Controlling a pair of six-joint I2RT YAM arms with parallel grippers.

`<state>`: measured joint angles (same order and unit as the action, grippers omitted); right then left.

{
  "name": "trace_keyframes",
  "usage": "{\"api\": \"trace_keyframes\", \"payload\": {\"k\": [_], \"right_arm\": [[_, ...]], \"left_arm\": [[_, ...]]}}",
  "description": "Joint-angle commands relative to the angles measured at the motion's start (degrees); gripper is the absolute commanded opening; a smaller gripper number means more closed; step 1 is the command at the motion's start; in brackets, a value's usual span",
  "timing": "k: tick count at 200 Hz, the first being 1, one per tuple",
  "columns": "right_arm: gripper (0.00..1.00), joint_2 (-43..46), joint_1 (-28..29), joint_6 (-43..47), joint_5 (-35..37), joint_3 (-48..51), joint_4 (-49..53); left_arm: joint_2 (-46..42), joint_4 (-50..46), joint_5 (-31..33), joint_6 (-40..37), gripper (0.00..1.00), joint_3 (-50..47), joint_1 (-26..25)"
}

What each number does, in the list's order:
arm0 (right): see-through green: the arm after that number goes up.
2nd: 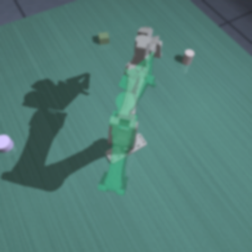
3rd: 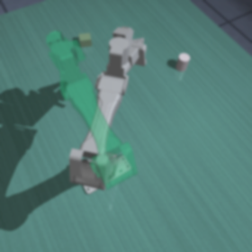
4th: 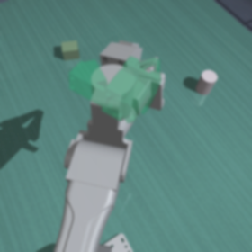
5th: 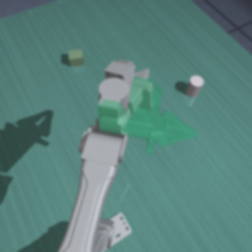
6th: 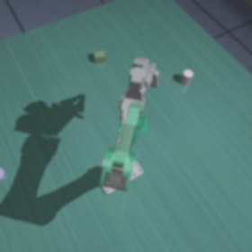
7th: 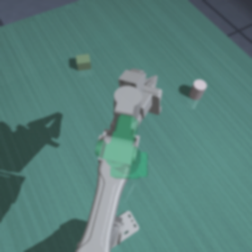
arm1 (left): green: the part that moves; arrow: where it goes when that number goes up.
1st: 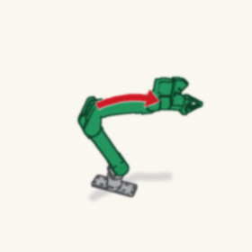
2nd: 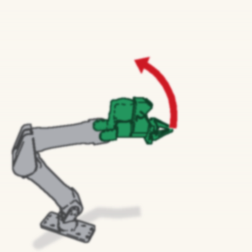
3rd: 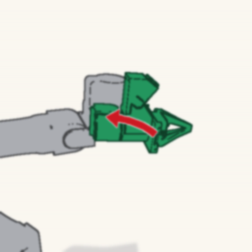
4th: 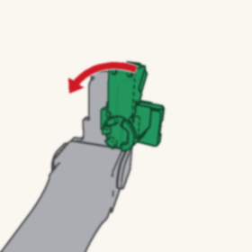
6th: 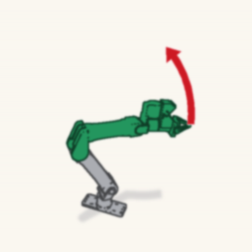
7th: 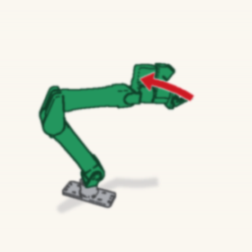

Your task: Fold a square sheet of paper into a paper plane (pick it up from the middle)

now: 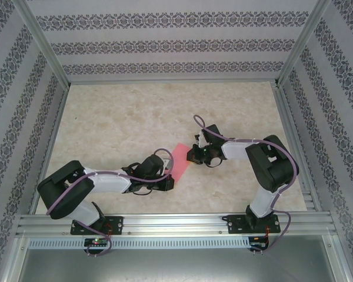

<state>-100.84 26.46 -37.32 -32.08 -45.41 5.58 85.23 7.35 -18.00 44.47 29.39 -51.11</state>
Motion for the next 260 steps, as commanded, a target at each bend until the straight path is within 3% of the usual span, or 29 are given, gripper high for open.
{"api": "trace_keyframes", "payload": {"k": [1, 29, 74, 163, 215, 260], "right_arm": [[0.0, 2.49, -1.16, 1.23, 3.97, -0.67, 1.83], [0.0, 6.33, -0.31, 0.62, 1.11, -1.06, -0.03], [0.0, 6.61, 2.71, -0.75, 0.6, 1.27, -1.83], [0.0, -1.66, 5.01, 3.31, -0.09, -0.65, 0.43], [0.0, -3.57, -2.19, 4.78, 2.34, -2.11, 0.61], [0.0, -6.85, -7.98, 7.31, 5.32, -8.27, 3.64]], "left_arm": [[-3.59, 0.8, 4.2, 2.82, 0.0, 2.94, -0.83], [-1.5, 3.35, 6.31, 4.63, 0.0, 4.51, -0.83], [6.28, 7.86, 3.17, 6.58, 0.0, 6.21, -0.83], [8.09, -3.46, 6.56, 8.0, 0.0, 6.79, -0.83], [10.1, -14.98, 7.28, 8.63, 0.0, 8.66, -0.83], [11.95, -14.58, 6.09, 9.23, 0.0, 8.43, -0.84]]}}
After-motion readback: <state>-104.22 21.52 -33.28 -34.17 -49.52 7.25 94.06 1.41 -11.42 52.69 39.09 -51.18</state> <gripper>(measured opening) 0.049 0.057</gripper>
